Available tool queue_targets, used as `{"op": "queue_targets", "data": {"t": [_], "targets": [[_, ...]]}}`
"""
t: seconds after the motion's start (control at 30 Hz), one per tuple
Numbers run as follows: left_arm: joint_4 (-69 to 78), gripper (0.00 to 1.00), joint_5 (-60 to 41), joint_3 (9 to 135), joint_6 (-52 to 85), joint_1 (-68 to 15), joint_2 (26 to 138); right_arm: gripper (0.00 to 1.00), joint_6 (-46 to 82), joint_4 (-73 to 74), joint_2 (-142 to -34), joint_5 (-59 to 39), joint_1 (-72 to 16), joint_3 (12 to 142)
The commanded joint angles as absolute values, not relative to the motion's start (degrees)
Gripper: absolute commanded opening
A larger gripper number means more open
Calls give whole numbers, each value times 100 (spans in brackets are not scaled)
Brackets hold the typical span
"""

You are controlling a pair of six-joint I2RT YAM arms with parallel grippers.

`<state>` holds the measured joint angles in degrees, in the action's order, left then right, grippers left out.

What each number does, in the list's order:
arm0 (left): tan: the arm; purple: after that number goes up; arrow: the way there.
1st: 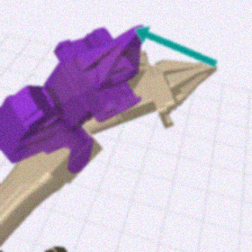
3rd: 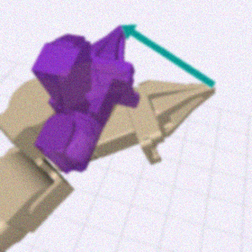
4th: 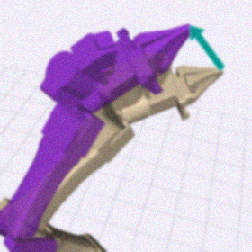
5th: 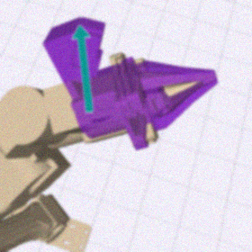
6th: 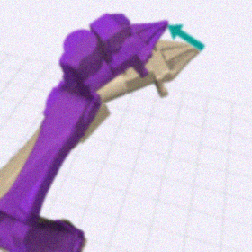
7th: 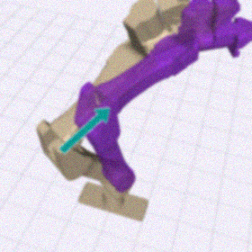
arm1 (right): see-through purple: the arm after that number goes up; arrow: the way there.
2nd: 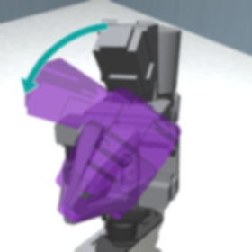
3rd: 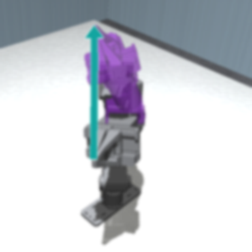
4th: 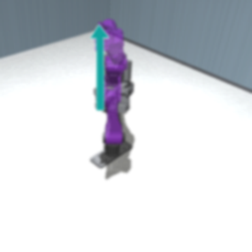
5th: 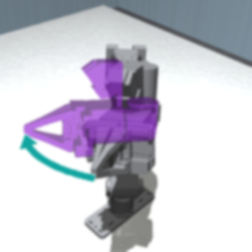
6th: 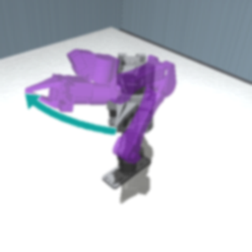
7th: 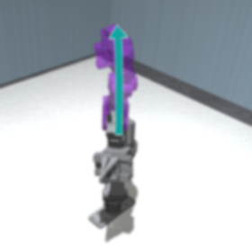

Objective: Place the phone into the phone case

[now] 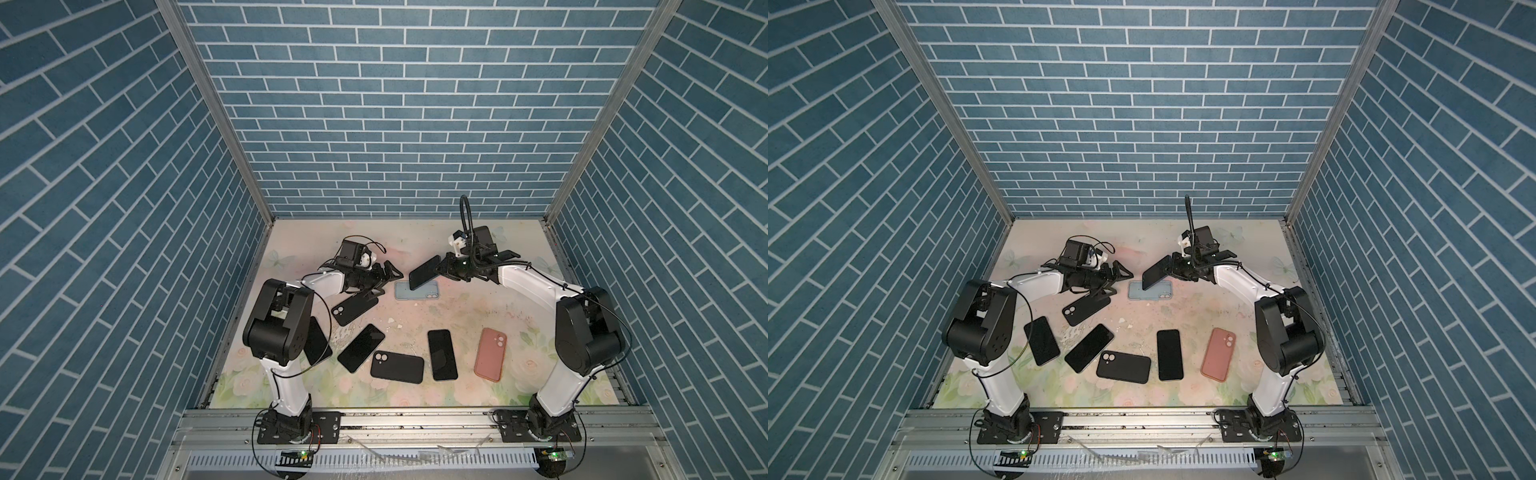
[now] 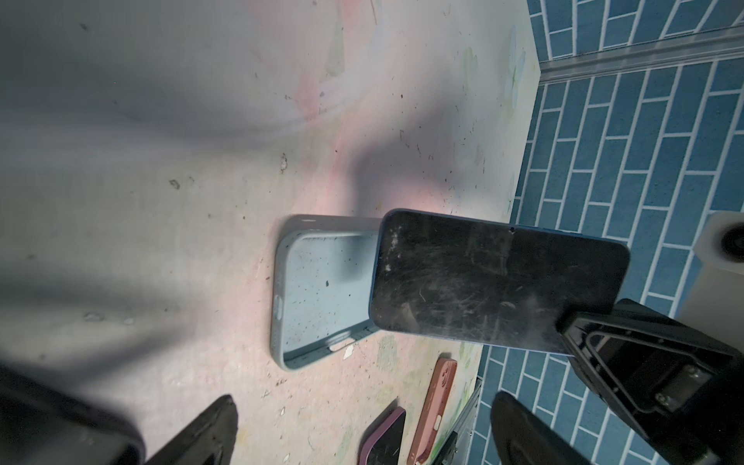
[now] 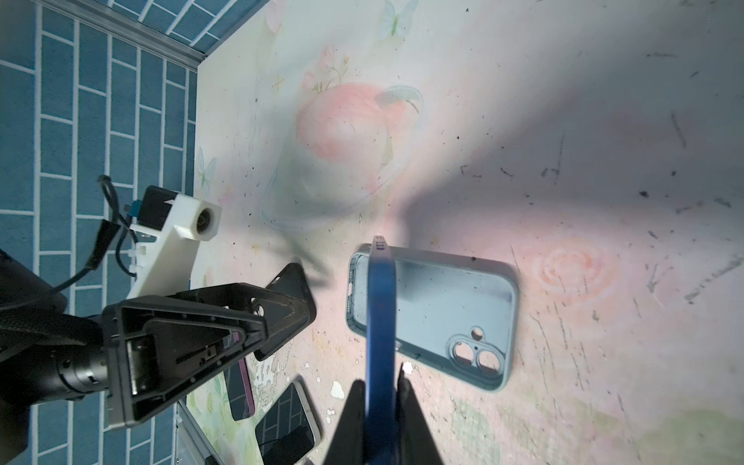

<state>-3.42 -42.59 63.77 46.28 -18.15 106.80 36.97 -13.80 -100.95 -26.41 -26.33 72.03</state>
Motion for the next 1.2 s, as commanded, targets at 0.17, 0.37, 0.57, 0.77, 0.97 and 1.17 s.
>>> {"op": "queue_targets", "data": {"t": [0.17,0.37,0.57,0.77,0.97,1.17], "targets": [[570,100,-4226,6240,5253,-1951,11062,0,4051,-786,-10335,-2838,-2687,6999],[699,100,-4117,6205,5360,-1995,11243,0,4164,-743,-10246,-3000,-2720,6724],[1057,99,-4052,6070,5591,-2088,11355,0,4351,-800,-10047,-3108,-2734,6485],[1271,99,-4051,5990,5756,-2144,11433,0,4614,-794,-10040,-3364,-2739,6447],[1267,99,-4016,6003,5755,-2149,11435,0,4625,-1072,-10121,-3461,-2742,6606],[1266,100,-4000,6012,5749,-2162,11432,0,4630,-1303,-10463,-3438,-2737,6647]]}}
